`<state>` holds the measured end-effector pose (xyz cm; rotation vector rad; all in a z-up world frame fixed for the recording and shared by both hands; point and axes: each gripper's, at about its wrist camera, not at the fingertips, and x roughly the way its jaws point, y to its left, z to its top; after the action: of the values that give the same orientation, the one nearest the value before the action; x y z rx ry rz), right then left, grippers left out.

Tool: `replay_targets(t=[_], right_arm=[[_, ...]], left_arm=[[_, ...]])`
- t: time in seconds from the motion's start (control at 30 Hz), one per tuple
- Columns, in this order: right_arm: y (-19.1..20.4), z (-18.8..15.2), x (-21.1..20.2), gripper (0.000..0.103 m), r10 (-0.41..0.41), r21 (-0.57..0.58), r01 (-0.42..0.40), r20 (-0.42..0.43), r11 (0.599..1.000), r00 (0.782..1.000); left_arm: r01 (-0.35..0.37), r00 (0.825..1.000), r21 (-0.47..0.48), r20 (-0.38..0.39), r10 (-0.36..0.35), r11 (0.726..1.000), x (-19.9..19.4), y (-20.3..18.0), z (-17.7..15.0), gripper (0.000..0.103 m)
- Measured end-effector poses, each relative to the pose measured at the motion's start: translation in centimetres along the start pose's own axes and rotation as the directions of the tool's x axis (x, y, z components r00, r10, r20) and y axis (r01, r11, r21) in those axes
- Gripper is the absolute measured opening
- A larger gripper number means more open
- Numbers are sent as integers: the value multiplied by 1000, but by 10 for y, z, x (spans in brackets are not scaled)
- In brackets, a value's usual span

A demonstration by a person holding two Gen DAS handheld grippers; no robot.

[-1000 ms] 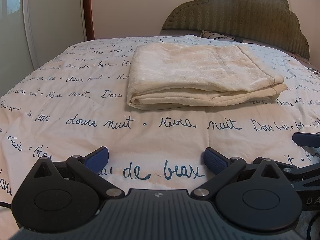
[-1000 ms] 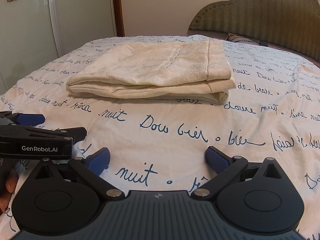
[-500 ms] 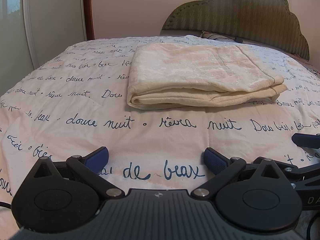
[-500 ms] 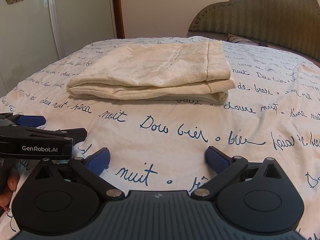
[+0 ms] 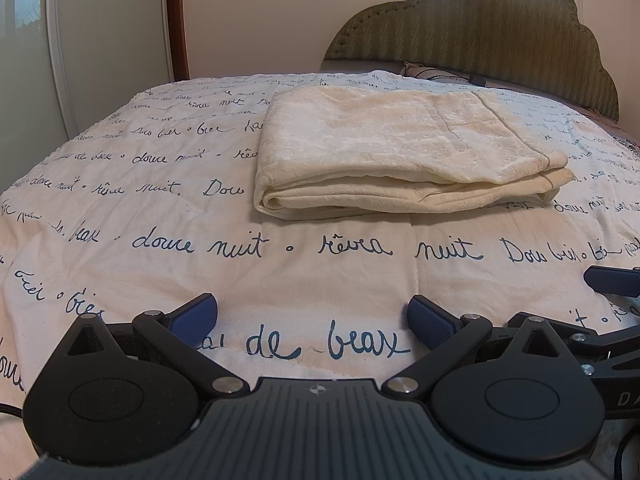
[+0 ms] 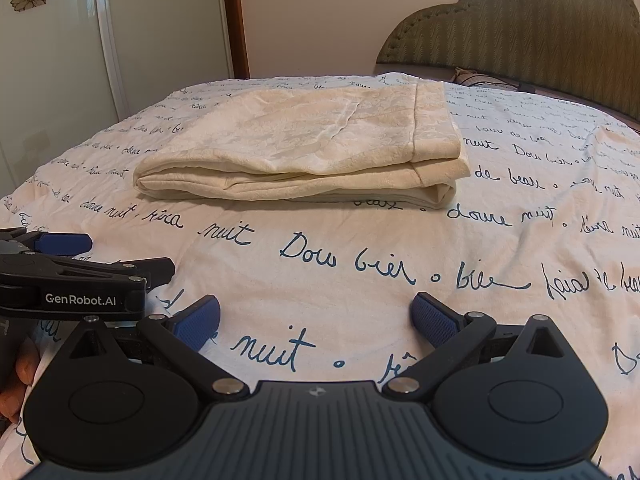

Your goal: Fold towel

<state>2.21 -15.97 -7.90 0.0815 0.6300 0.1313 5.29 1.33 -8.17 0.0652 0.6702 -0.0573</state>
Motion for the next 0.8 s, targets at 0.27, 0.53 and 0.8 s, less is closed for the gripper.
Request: replay_targets(t=[0.27,0.53,0.8], right_arm=[[-3,0,-1,103,13,17,-13,8,1000,1000],[-2,-1,-1,103,6,11,-6,7,1000,1000],[-1,-1,-1,103,2,6,-2,7,1000,1000]], left_arm=[[0,1000,0,0,0,1000,0,0,0,103],[2,1000,-4,1,-2,1000,0,0,0,103],[12,1000,-17,5,-12,1000,-3,2,0,103]])
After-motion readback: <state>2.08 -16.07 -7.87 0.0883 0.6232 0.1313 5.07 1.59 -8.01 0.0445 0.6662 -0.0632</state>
